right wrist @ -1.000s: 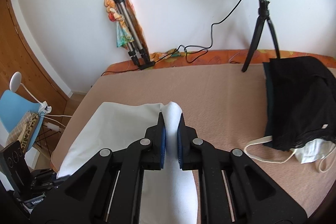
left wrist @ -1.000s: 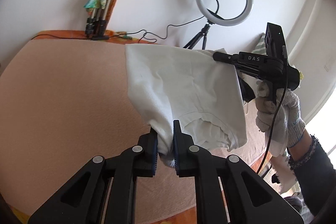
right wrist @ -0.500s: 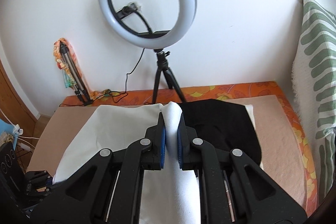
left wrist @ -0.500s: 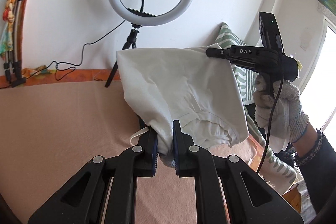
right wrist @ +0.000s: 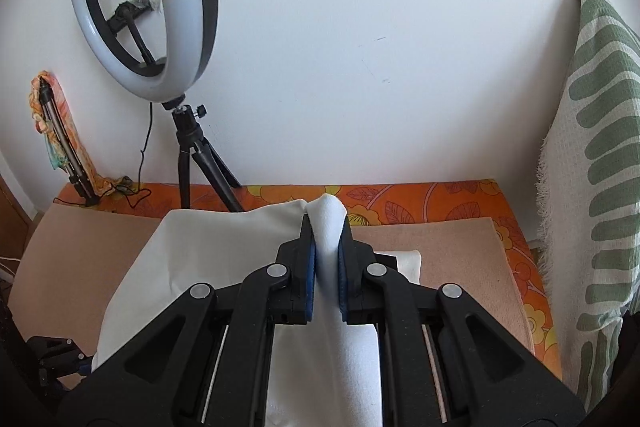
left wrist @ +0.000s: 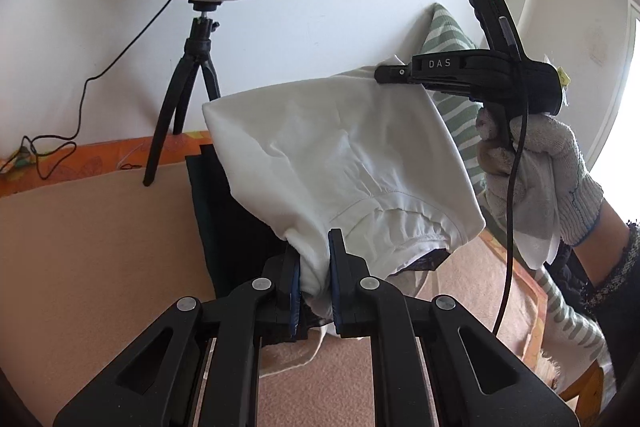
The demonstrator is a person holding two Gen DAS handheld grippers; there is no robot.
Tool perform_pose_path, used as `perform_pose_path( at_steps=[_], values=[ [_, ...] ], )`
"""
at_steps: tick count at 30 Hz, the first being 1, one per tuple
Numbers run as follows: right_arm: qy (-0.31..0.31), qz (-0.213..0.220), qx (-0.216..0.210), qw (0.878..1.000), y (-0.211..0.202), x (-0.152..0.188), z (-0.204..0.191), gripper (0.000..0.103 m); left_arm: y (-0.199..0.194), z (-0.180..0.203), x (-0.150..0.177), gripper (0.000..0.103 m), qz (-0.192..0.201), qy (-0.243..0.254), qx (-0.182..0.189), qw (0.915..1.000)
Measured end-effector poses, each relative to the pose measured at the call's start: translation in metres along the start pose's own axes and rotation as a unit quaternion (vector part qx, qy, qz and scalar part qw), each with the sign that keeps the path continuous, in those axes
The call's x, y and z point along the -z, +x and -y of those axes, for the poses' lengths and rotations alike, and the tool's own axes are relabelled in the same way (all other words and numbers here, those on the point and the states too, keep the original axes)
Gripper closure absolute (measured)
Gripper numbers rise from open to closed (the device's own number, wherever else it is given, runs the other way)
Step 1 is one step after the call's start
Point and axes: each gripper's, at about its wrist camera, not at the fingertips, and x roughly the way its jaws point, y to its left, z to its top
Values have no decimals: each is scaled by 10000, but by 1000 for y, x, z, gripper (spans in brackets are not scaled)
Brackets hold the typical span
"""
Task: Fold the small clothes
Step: 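Lift the bundle with the left tool and carry it onto the black garment, then open the left tool and pull both tools back from the stack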
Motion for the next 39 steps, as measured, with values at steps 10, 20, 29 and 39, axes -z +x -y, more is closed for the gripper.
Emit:
perform_pose_path(
  at_steps=[10,20,29,39],
  values=[
    [633,-239,1243,9899,29,18,41,50,9,-13,10,53,-544,-95,-581,9968],
    [758,78,1498,9858,-57,32,17,36,-57,12,5,35,-248,211,-659,9973],
    [599,198,1698,9835,-135,68,-43,26,-141,25,9,28,20,361,-710,9968],
    [704,549,1701,9814,-219,121,-107,15,-238,44,36,18,464,714,-1006,9913]
  ],
)
